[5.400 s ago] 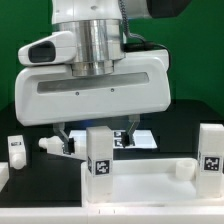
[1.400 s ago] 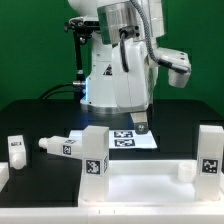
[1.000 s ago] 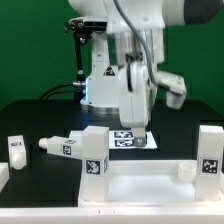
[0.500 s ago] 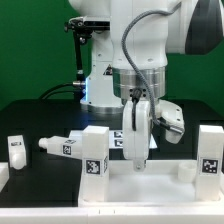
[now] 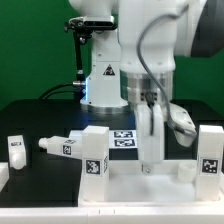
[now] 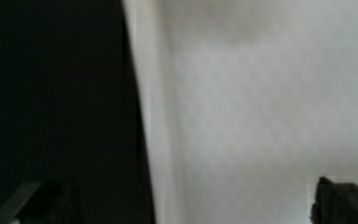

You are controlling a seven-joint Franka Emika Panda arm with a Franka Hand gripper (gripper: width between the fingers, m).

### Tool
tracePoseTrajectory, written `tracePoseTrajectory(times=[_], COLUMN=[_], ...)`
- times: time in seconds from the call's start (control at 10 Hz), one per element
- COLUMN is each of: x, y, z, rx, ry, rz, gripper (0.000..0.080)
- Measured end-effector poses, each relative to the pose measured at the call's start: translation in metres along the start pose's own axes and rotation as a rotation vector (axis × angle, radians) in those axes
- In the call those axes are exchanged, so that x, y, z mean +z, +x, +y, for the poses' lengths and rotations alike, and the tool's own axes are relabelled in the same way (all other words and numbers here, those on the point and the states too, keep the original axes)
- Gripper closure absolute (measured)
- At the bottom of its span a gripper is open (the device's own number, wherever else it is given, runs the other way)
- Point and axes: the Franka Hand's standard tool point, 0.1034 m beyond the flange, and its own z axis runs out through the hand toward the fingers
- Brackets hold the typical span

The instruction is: Assemble desk

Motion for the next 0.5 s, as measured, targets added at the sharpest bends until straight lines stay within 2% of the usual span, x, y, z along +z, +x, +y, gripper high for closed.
tracePoseTrajectory(times=[0.1, 0.2, 0.4, 0.5], x=[0.0084, 0.0123, 0.0119, 0.0121], y=[-0.0053, -0.0104, -0.0038, -0.0049], z=[0.0049, 0.0071, 0.0060, 0.0063], rx=[-0.005, -0.003, 0.021, 0.018], ry=[-0.013, -0.008, 0.000, 0.000], rz=[0.010, 0.020, 0.017, 0.017], gripper=[0.0150, 0.0150, 0.0150, 0.0283])
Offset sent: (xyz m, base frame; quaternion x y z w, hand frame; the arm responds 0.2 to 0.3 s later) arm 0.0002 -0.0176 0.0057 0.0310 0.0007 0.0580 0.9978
